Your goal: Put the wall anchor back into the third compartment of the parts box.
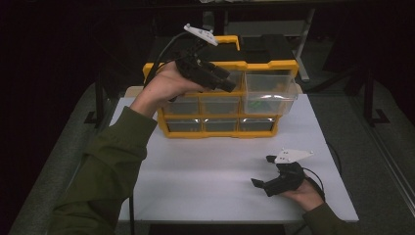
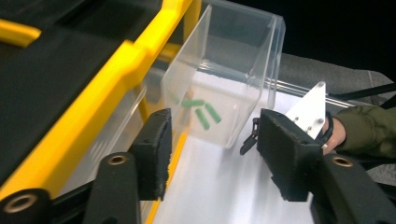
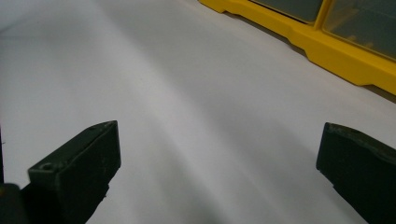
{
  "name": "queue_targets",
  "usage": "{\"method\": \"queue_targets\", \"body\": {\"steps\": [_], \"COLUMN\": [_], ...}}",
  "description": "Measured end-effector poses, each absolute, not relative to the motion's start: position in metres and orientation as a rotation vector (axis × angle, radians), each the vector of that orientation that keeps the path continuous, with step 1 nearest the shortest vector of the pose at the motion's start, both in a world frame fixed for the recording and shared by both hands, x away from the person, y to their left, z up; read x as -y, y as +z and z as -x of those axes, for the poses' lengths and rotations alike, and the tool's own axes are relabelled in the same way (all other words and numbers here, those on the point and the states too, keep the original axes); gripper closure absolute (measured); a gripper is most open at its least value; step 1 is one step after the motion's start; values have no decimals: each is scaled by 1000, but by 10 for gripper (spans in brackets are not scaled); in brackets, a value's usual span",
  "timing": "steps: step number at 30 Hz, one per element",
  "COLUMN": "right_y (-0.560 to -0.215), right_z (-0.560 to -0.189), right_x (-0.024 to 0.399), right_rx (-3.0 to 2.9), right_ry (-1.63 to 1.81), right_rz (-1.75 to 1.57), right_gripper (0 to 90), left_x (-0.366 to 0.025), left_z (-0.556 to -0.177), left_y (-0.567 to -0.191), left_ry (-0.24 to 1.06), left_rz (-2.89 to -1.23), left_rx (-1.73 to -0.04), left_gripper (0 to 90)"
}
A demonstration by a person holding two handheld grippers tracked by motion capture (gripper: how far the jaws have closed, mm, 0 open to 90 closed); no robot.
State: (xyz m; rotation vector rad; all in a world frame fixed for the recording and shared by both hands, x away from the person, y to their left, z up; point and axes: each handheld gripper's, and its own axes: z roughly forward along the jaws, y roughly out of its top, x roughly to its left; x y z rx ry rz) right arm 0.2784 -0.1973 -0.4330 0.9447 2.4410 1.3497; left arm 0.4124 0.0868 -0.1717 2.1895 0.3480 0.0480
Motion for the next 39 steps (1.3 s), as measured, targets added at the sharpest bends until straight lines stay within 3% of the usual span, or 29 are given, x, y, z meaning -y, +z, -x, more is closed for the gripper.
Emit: {"method": "queue_targets", "body": {"steps": [18, 39], "right_y": [-433, -434], "right_z": [-278, -279], "right_x": [197, 196], "right_rx": [-2438, -2442], "right_ry": [1343, 1333], "right_rz": [-940, -939], "right_gripper": [0, 0], "left_x": [-127, -174], "left_z": [-392, -360], "left_y": [-228, -306], "left_ry": [111, 148], "left_rz": [-2201, -2162], "left_rx": [-430, -520], "left_gripper": [202, 65]}}
